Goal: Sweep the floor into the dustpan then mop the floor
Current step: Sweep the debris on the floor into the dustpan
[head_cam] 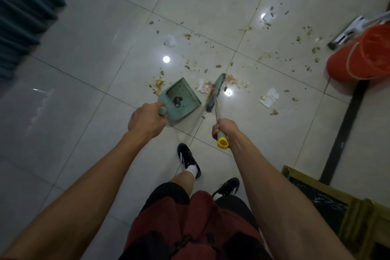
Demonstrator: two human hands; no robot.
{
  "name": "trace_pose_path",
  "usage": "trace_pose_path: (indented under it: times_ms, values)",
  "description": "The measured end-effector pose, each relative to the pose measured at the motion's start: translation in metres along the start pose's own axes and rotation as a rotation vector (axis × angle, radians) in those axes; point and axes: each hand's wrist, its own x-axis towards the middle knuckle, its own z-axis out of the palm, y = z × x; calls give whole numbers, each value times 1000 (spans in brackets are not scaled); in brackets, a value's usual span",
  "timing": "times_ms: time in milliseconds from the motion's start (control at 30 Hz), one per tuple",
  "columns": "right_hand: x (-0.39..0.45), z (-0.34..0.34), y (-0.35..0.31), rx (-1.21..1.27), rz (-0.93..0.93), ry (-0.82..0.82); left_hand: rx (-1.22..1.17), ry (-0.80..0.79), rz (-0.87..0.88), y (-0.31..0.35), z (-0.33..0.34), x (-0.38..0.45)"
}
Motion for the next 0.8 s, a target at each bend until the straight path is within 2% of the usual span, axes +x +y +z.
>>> trace_pose_path:
  times_ms: [133,367,600,800]
  values:
    - [-9,13,-25,-7,-29,-14,-49,14,-57,-12,-13,10]
    - [-22,14,-60,-291,-150,3,-107,71,-161,-10,-20,5]
    - [-22,3,-91,-617,-187,-142,-183,141,-371,8,-11,-34]
    - [-21,24,-104,-837,-179,-248,-245,171,-497,8,-17,-56]
